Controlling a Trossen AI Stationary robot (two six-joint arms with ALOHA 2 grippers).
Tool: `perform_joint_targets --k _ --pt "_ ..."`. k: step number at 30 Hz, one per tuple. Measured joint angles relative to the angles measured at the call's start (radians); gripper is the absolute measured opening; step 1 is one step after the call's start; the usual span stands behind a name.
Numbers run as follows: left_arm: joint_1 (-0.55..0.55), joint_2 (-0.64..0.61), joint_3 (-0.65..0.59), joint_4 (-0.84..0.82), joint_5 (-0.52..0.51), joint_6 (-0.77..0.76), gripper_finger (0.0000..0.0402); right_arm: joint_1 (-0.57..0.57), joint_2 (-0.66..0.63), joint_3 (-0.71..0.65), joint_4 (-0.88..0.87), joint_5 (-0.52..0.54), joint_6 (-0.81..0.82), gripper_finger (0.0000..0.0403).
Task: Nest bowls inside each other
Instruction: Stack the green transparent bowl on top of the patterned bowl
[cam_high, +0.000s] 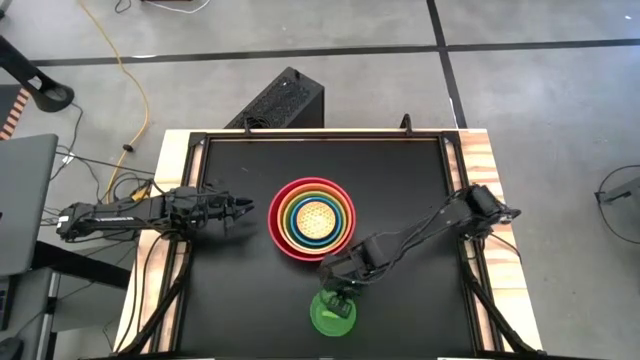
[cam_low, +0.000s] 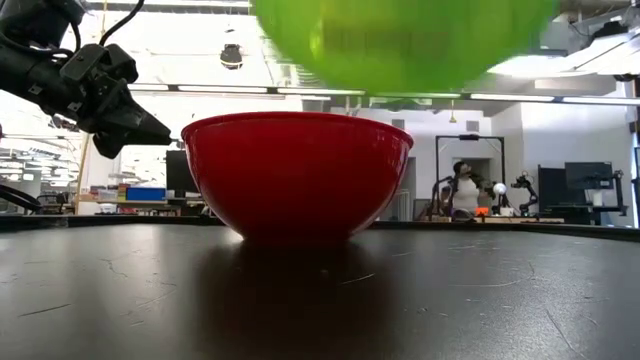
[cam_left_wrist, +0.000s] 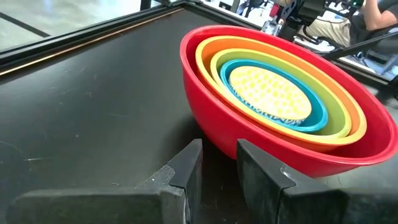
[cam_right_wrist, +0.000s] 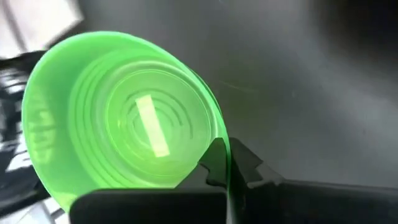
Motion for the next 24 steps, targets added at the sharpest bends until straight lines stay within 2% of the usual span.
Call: perform_joint_targets --k 5,8,16,24 --pt "0.0 0.0 0.0 0.0 -0.007 0.0 0.0087 -0.033 -0.1 0.001 0.041 0.124 -0.119 0.0006" --pt "0.0 0.0 0.0 -0.001 -0.008 0.0 0.0087 -0.071 -0.137 0.001 0.055 0.161 -0.216 0.0004" --pt "0.0 0.0 0.0 -0.001 -0.008 -0.001 0.0087 -0.229 -0.191 0.002 0.118 0.217 -0.414 0.0004" --pt "0.0 0.0 0.0 -0.003 -0.008 -0.003 0.0087 -0.391 -0.178 -0.033 0.092 0.224 -0.47 0.0004"
